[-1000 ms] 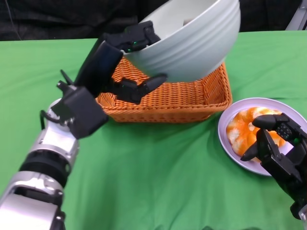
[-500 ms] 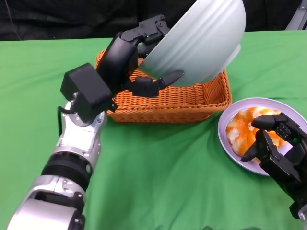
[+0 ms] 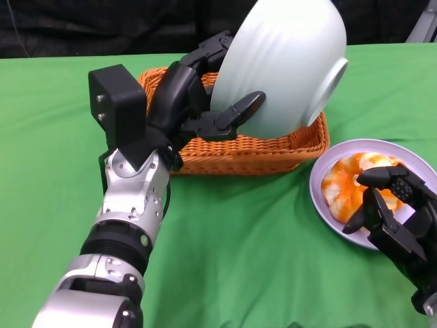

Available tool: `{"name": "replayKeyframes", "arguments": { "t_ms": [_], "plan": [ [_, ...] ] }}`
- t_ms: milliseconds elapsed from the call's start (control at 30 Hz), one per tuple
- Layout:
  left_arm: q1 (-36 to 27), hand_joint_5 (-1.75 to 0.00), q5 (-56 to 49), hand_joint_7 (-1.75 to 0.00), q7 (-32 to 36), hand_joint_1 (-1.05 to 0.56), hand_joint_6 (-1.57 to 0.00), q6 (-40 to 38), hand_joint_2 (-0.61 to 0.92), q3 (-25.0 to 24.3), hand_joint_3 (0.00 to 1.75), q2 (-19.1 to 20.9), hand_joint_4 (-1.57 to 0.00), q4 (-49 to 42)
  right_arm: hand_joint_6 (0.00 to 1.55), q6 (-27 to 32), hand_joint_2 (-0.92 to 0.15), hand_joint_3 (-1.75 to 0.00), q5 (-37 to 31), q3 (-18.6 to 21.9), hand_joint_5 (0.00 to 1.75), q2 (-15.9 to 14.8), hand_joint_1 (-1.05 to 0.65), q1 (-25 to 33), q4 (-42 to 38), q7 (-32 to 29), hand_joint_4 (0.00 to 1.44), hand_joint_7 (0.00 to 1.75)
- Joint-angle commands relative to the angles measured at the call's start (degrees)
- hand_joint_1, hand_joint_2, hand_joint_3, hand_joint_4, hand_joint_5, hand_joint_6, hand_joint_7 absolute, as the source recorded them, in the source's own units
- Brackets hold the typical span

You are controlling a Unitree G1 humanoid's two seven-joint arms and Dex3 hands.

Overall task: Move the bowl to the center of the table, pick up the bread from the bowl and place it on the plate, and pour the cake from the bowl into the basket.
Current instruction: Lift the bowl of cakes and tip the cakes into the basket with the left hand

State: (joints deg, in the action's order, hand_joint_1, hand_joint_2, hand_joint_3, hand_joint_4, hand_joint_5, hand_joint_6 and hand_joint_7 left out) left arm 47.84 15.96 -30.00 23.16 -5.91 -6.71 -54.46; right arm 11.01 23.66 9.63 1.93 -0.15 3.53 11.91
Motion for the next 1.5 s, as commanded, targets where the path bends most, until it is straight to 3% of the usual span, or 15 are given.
{"name": "replayKeyframes", "arguments": {
  "t_ms": [33, 467, 933, 1500],
  "plan": [
    [1.17, -1.75, 2.2, -1.69, -0.72, -0.13, -0.61, -2.72, 0.54, -2.02, 1.17, -0.4, -0.73, 0.28, 0.6, -1.38, -0.69, -0.91, -0.05, 0.46, 1.75, -0.74, -0.17, 0.3, -0.66, 0.7, 0.67, 1.48],
    [4.46, -1.75, 6.41, -1.7, -6.94, -0.13, -0.64, -14.19, 0.58, -6.52, 1.11, -0.11, -0.78, -2.3, 0.6, -1.87, -0.69, -0.92, -0.19, 0.27, 1.75, -0.49, -0.15, 0.37, -0.82, 0.67, 0.68, 1.49],
    [9.17, -1.75, 8.6, -1.62, -5.59, -0.1, -0.74, -21.3, 0.56, -11.26, 1.15, -1.33, -0.81, -3.34, 0.6, -2.84, -0.69, -0.93, -0.33, 0.18, 1.75, -0.67, -0.16, 0.16, -1.81, 1.23, 0.68, 1.51],
    [10.63, -1.75, 21.17, -1.74, -0.67, -0.13, -0.63, -41.56, 0.66, -19.33, 1.06, -2.97, -0.79, 0.27, 0.57, -2.95, -0.7, -0.94, 0.01, 0.17, 1.75, -0.42, -0.15, -0.03, -2.03, 1.23, 0.68, 1.53]
  ]
}}
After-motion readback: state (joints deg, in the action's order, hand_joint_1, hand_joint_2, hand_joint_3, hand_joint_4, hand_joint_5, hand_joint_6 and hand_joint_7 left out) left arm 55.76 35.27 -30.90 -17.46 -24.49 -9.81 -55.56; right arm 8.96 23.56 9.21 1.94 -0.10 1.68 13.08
